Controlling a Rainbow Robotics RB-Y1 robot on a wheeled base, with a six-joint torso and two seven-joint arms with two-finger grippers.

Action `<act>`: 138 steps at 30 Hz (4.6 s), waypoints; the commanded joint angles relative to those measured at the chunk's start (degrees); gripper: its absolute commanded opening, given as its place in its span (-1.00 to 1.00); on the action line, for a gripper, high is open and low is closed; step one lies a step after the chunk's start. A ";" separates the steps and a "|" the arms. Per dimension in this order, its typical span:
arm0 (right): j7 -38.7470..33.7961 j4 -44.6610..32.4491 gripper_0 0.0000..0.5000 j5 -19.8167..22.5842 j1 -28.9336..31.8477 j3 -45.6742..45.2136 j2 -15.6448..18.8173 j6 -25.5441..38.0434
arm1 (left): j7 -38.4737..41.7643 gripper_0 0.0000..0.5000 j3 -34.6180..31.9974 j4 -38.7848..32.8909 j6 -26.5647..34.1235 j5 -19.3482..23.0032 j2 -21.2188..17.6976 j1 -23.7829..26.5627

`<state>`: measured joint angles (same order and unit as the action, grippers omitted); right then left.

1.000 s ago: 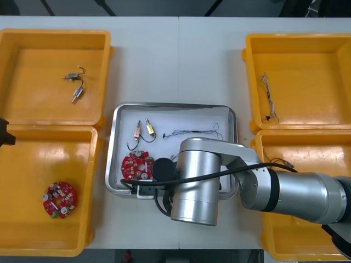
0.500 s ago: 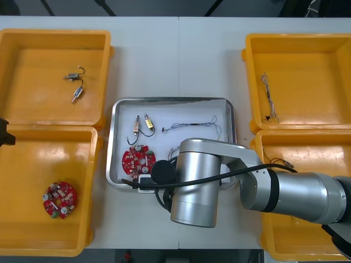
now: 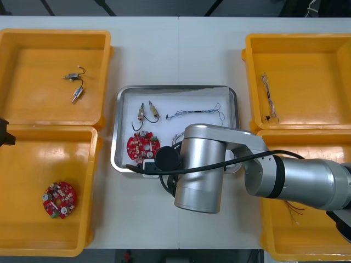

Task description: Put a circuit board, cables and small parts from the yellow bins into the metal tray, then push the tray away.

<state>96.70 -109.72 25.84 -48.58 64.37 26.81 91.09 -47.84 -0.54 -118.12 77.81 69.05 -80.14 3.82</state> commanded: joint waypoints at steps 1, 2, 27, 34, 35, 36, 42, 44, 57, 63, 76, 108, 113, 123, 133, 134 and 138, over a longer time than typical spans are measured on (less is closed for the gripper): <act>2.36 -0.84 -1.00 -0.35 -3.89 -2.94 1.66 -0.30 | -5.51 1.00 -0.95 -0.98 -0.37 -0.58 -2.74 -1.18; 2.36 -0.84 -1.00 -0.35 -4.06 -3.02 1.75 -0.38 | -5.51 1.00 -0.95 -0.98 -0.37 -0.58 -2.74 -1.18; 8.16 12.69 -1.00 1.41 -13.55 -3.82 2.19 -8.21 | -5.51 1.00 -0.95 -0.98 -0.37 -0.58 -2.74 -1.18; 10.27 17.53 -1.00 1.41 -15.40 -5.05 1.75 -11.11 | -5.51 1.00 -0.95 -0.98 -0.37 -0.58 -2.74 -1.18; 10.62 18.23 -1.00 1.41 -15.75 -5.05 1.75 -11.72 | -5.51 1.00 -0.95 -0.98 -0.37 -0.58 -2.74 -1.18; 10.97 18.93 -1.00 1.41 -16.28 -5.05 1.75 -12.51 | -5.51 1.00 -0.95 -0.98 -0.37 -0.58 -2.74 -1.18; 12.81 22.27 -1.00 3.08 -18.83 -5.13 1.75 -15.68 | -5.51 1.00 -0.95 -0.98 -0.37 -0.58 -2.74 -1.18; 13.34 23.50 -1.00 4.22 -19.79 -5.05 1.66 -16.64 | -5.51 1.00 -0.95 -0.98 -0.37 -0.58 -2.74 -1.18; 16.42 32.03 -1.00 6.15 -23.40 -5.13 1.58 -27.98 | -5.51 1.00 -0.95 -0.98 -0.37 -0.58 -2.74 -1.18; 17.56 36.34 -1.00 5.72 -24.36 -5.05 0.87 -34.40 | -5.51 1.00 -0.95 -0.98 -0.37 -0.58 -2.74 -1.18; 18.35 41.17 -1.00 3.96 -24.63 -5.05 0.79 -45.56 | -5.51 1.00 -0.95 -0.98 -0.37 -0.58 -2.74 -1.18; 18.00 33.79 1.00 7.47 -24.63 -10.23 0.79 -26.49 | -5.51 1.00 -0.95 -0.98 -0.37 -0.58 -2.74 -1.18; 17.56 30.97 1.00 11.87 -24.63 -14.71 1.49 -18.05 | -5.51 1.00 -0.95 -0.98 -0.37 -0.58 -2.74 -1.18; 13.43 29.13 1.00 25.32 -24.54 -21.83 5.27 -5.92 | -5.51 1.00 -0.95 -0.98 -0.37 -0.58 -2.74 -1.18; -2.30 21.75 1.00 35.42 -24.54 -23.42 14.94 0.14 | -5.51 1.00 -0.95 -0.98 -0.37 -0.58 -2.74 -1.18; -4.32 20.96 1.00 36.65 -24.63 -23.85 16.25 0.93 | -5.51 1.00 -0.95 -0.98 -0.37 -0.58 -2.74 -1.18; -10.92 18.06 1.00 40.08 -23.75 -25.70 20.65 3.83 | -5.51 1.00 -0.95 -0.98 -0.37 -0.58 -2.74 -1.18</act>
<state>92.80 -88.11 63.65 -70.00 42.37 42.65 92.91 -47.91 -0.54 -118.19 77.81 68.96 -80.17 3.69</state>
